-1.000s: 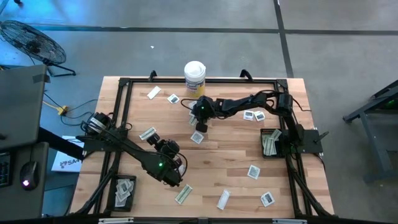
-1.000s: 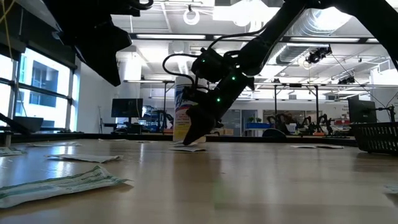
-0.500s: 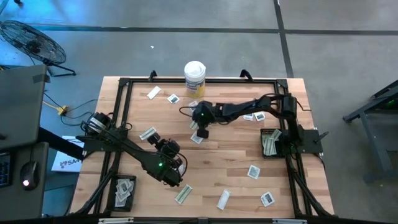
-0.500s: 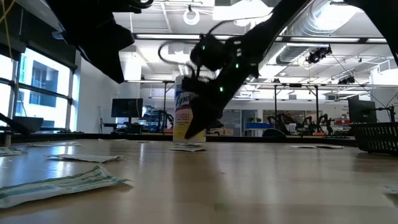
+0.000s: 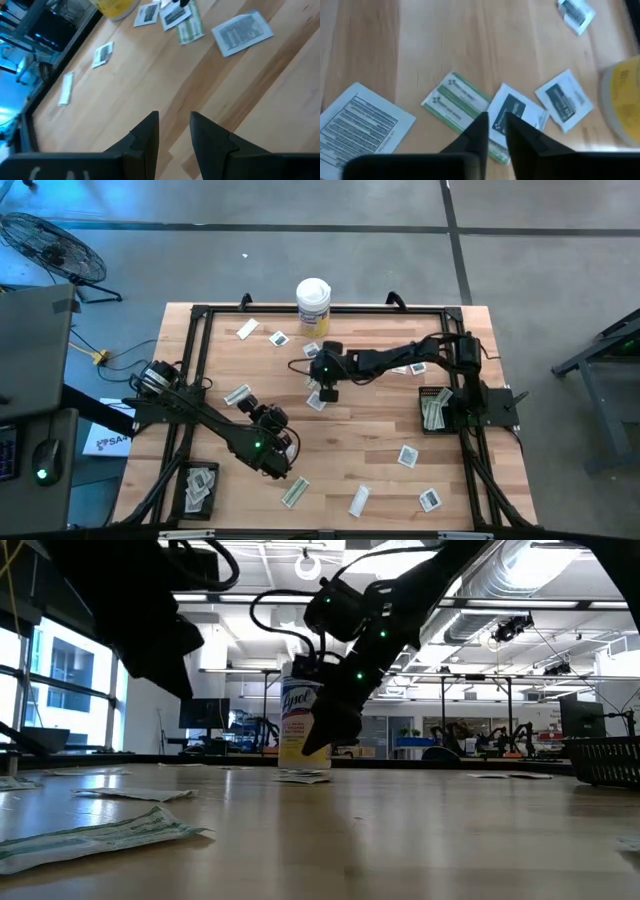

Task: Pick & Place First Aid Supplies
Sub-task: Put the white towelette sachet into the left black bin

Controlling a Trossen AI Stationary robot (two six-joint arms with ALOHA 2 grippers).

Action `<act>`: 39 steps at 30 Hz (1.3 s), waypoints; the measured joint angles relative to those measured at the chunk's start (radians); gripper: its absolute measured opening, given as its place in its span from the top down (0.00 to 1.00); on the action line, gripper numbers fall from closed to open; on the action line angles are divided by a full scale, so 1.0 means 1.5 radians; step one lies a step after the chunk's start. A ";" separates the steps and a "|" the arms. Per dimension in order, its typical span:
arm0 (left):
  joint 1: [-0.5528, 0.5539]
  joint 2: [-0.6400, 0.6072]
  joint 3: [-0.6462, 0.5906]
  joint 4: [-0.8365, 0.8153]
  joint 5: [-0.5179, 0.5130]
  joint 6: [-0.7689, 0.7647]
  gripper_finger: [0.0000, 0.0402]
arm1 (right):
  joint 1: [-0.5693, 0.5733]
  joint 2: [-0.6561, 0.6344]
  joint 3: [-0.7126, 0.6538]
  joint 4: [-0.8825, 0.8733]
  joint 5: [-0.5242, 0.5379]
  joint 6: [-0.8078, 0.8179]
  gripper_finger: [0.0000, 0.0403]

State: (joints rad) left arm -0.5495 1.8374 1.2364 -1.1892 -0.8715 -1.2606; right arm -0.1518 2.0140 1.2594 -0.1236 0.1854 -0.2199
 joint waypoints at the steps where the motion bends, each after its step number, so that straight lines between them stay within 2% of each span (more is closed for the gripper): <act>1: 0.000 0.000 -0.003 0.005 0.000 0.000 0.74 | -0.006 0.001 0.000 -0.002 -0.011 0.009 0.82; 7: 0.000 0.000 -0.011 0.014 0.000 0.000 0.74 | -0.036 0.015 0.001 0.013 -0.114 0.041 0.67; 10: 0.000 0.000 -0.012 0.014 -0.001 0.000 0.74 | -0.042 0.038 0.001 0.016 -0.095 0.042 0.67; 13: 0.000 0.000 -0.012 0.016 -0.001 0.000 0.74 | -0.049 0.054 0.003 0.031 -0.074 0.046 0.69; 19: 0.000 0.000 -0.012 0.023 -0.002 0.000 0.74 | -0.060 0.063 0.004 0.031 -0.095 0.060 0.77; 29: 0.000 0.000 -0.012 0.073 -0.019 0.023 0.74 | -0.065 0.066 0.003 0.026 -0.103 0.088 0.98; 34: 0.000 0.000 -0.031 0.156 -0.020 0.106 0.74 | -0.052 0.064 0.002 0.027 -0.105 0.094 0.99; 39: 0.000 0.000 -0.049 0.193 -0.021 0.135 0.74 | -0.029 0.044 0.000 0.015 -0.123 0.101 0.99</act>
State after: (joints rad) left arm -0.5495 1.8374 1.1630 -0.9002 -0.9024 -1.0577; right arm -0.1947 2.0793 1.2588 -0.1004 0.0008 -0.0689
